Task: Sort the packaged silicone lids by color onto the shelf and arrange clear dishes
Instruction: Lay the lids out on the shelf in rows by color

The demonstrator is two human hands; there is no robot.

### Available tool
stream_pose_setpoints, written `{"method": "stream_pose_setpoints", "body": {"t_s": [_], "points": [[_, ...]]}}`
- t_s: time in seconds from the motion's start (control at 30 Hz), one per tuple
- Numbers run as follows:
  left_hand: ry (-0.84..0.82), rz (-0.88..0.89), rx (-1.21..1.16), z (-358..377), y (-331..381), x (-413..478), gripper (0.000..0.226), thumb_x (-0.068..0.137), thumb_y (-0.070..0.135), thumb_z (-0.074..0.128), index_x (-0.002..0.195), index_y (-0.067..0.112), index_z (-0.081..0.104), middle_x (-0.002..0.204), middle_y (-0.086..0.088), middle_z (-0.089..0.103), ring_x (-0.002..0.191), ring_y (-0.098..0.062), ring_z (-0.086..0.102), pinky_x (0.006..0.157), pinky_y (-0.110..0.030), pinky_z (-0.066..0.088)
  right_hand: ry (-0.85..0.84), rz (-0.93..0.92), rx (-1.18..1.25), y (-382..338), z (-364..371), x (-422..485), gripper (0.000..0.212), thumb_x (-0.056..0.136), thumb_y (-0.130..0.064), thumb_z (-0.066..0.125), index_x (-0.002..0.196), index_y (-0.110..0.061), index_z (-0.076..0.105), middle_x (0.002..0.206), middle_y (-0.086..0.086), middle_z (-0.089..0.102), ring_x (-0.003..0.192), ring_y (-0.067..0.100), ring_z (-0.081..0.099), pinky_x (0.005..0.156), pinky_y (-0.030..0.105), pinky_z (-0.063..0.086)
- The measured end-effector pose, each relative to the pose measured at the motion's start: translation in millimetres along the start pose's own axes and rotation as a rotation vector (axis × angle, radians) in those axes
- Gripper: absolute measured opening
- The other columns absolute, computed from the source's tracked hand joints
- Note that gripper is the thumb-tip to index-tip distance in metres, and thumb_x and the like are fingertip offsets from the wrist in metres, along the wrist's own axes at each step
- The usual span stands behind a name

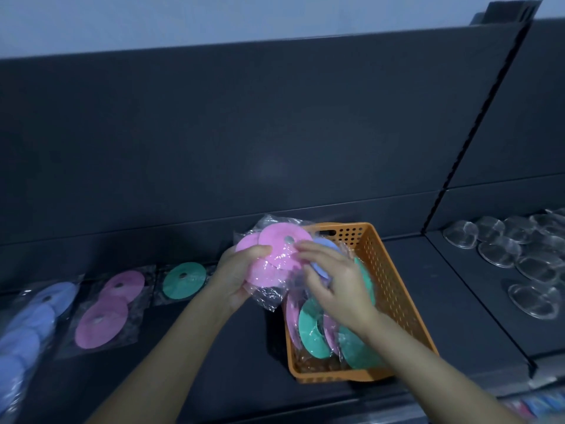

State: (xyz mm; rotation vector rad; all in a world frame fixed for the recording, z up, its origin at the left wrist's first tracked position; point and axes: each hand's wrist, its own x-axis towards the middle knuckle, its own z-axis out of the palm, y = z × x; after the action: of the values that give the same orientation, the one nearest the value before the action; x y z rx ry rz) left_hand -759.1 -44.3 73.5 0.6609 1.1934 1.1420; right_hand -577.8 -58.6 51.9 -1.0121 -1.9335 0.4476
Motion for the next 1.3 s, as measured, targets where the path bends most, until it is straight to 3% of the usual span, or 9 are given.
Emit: {"method": "stream_pose_setpoints", "body": {"t_s": [0.13,0.23,0.33,0.43,0.6,0.8,0.97,1.17,1.3], "points": [[0.081,0.065,-0.056,-12.4,0.0,1.6,0.029,0.083,0.003,0.062,0.110,0.011,0.065,0.102,-0.014,0.070,0.087,-0.026,0.067,0.070,-0.035,0.058,0.048,0.309,-0.314,33.1,-15.1,-3.4,0.033,0.083,-0.001,0.057,0.115,-0.003,0.063,0.123,0.015,0.061,0.122,0.028,0.051,0.105,0.032,0.036],[0.104,0.083,-0.087,-16.1,-3.9,1.8,0.033,0.082,0.003,0.062,0.114,0.012,0.064,0.106,-0.015,0.069,0.090,-0.026,0.067,0.069,-0.034,0.058,-0.110,0.648,-0.382,57.1,-26.2,-7.5,0.030,0.088,-0.024,0.059,0.112,-0.005,0.054,0.110,0.014,0.061,0.101,0.028,0.057,0.086,0.037,0.047],[0.112,0.073,-0.114,-14.1,-9.4,-0.1,0.030,0.083,0.004,0.062,0.111,0.014,0.064,0.099,-0.011,0.071,0.084,-0.023,0.068,0.065,-0.031,0.058,-0.240,0.956,-0.095,64.0,-25.2,-11.9,0.059,0.076,-0.052,0.068,0.118,-0.018,0.046,0.107,0.001,0.060,0.089,0.018,0.058,0.069,0.029,0.045],[0.139,0.072,-0.146,-12.0,-12.6,-1.4,0.024,0.083,0.004,0.063,0.104,0.015,0.065,0.093,-0.009,0.071,0.079,-0.022,0.067,0.060,-0.028,0.057,-0.275,0.943,-0.064,68.3,-18.2,-16.0,0.066,0.072,-0.053,0.072,0.122,-0.021,0.042,0.103,-0.005,0.061,0.089,0.015,0.059,0.064,0.025,0.046],[0.160,0.104,-0.162,-15.1,-16.9,-4.7,0.027,0.082,0.004,0.064,0.105,0.017,0.066,0.092,-0.006,0.073,0.078,-0.018,0.067,0.062,-0.026,0.057,-0.181,0.936,-0.193,75.6,-31.0,-13.7,0.039,0.082,-0.023,0.062,0.117,-0.009,0.051,0.107,0.011,0.064,0.087,0.024,0.058,0.073,0.030,0.048],[0.189,0.135,-0.212,-8.9,-23.8,-10.2,0.025,0.083,0.001,0.062,0.102,0.018,0.065,0.084,-0.001,0.075,0.072,-0.014,0.070,0.063,-0.028,0.058,-0.293,0.952,-0.170,66.8,-21.9,-9.9,0.097,0.064,-0.058,0.075,0.137,-0.020,0.025,0.131,0.012,0.046,0.110,0.032,0.055,0.088,0.040,0.050],[0.197,0.143,-0.227,-12.1,-25.8,-13.4,0.030,0.082,0.002,0.064,0.107,0.018,0.064,0.092,-0.003,0.075,0.079,-0.018,0.071,0.063,-0.030,0.059,-0.262,0.869,-0.217,65.6,-26.7,-4.5,0.067,0.076,-0.019,0.068,0.131,-0.015,0.030,0.110,0.013,0.056,0.079,0.025,0.053,0.059,0.027,0.043],[0.175,0.138,-0.235,-15.2,-25.7,-14.9,0.030,0.082,0.001,0.063,0.110,0.014,0.064,0.089,-0.005,0.074,0.077,-0.018,0.070,0.063,-0.030,0.058,-0.009,0.790,-0.147,54.1,-44.2,0.5,0.034,0.087,-0.015,0.054,0.120,-0.018,0.045,0.090,0.007,0.062,0.065,0.023,0.053,0.054,0.027,0.042],[0.150,0.134,-0.207,-26.3,-18.4,-14.7,0.036,0.083,0.003,0.063,0.119,0.009,0.062,0.094,-0.009,0.071,0.075,-0.016,0.069,0.058,-0.026,0.058,0.173,0.638,-0.004,24.8,-43.5,12.5,0.042,0.081,-0.003,0.054,0.118,-0.022,0.049,0.092,-0.004,0.062,0.073,0.008,0.057,0.054,0.013,0.040]]}}
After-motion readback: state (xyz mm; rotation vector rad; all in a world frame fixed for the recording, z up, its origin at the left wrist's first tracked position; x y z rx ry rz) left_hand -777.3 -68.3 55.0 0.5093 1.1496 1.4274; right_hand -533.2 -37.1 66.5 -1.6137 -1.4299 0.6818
